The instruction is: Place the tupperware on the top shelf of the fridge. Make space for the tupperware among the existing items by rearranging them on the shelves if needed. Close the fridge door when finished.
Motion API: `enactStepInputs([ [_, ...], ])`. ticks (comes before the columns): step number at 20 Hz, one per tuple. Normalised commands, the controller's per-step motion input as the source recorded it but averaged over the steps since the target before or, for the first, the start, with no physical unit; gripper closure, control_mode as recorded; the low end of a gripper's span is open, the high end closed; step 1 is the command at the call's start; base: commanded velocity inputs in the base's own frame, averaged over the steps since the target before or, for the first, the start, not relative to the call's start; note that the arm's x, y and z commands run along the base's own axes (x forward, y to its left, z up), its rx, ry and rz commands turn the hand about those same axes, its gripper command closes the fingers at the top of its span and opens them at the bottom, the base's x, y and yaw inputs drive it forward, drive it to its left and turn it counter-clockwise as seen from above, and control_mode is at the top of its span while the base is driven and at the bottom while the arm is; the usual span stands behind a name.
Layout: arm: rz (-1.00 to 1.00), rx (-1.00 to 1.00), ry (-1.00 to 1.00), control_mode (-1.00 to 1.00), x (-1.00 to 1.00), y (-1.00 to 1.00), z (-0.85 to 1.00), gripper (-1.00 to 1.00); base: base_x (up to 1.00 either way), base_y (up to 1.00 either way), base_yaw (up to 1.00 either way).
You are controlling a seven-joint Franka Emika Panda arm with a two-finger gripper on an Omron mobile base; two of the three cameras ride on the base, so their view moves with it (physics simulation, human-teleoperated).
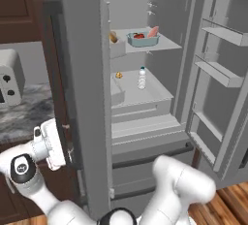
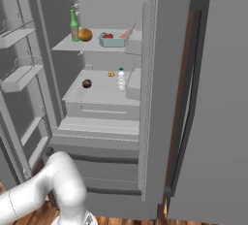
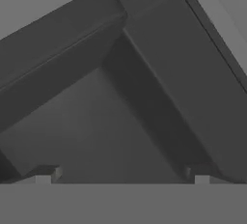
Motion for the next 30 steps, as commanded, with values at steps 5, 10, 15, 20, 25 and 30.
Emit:
enactStepInputs([
  [5,0.41,0.23,-0.07,-1.0,0.0,-1.0,0.05,-1.0,0.0,0.0,0.0],
  [10,0.4,0.24,-0.03,-1.0,0.16,-1.0,0.04,-1.0,0.0,0.0,0.0],
  [15,0.34,0.26,0.0,-1.0,0.49,-1.0,0.09,-1.0,0.0,0.0,0.0],
  [20,0.24,0.28,0.07,-1.0,0.83,-0.93,0.22,-1.0,0.0,0.0,0.0],
  [25,0.12,0.23,0.19,-1.0,0.92,-0.57,0.26,-1.0,0.0,0.0,0.0],
  [30,0.08,0.15,0.22,-1.0,0.73,-0.23,0.18,-1.0,0.0,0.0,0.0],
])
